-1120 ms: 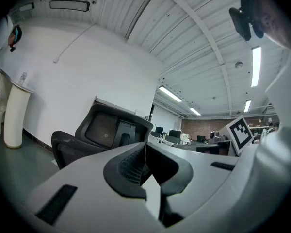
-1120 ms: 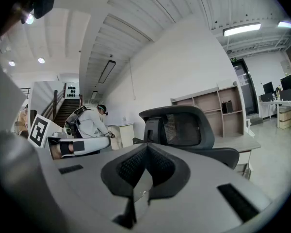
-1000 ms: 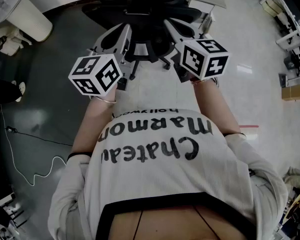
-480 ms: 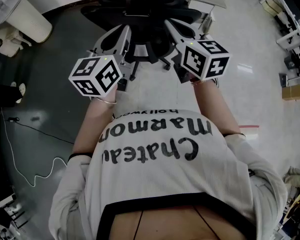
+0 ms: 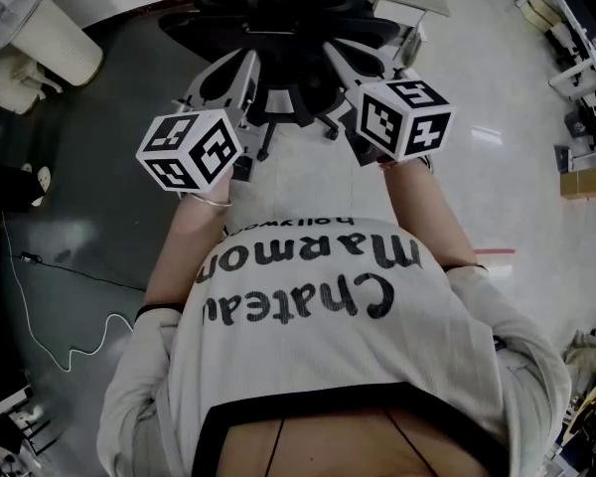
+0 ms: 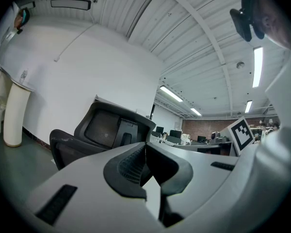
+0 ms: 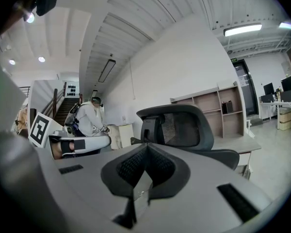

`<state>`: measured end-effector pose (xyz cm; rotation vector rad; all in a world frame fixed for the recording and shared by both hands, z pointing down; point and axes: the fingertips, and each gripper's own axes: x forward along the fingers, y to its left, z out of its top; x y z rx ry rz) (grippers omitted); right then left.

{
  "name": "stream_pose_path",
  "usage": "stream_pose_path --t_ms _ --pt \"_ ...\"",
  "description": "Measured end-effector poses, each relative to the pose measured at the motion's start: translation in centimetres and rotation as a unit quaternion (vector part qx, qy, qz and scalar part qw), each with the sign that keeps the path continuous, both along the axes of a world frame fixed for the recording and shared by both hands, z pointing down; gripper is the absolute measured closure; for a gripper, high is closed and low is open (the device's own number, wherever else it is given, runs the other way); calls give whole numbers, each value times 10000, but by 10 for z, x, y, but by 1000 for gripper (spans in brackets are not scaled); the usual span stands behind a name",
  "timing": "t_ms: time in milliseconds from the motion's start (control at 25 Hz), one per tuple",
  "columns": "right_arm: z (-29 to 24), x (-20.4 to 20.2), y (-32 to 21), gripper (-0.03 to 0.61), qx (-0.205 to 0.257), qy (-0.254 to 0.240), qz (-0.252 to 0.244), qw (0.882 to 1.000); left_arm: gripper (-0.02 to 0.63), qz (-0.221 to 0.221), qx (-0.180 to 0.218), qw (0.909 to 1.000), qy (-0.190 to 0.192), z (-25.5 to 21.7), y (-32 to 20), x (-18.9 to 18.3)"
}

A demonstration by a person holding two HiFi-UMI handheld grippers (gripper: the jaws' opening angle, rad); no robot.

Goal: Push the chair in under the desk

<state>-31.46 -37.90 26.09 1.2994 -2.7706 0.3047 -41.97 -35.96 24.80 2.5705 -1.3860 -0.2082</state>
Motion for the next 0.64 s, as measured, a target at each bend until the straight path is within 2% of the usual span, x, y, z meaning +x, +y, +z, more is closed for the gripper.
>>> stream_pose_path --t_ms 640 --pt "-3 0 -1 569 16 7 -63 10000 597 -8 6 10000 6 -2 -1 2"
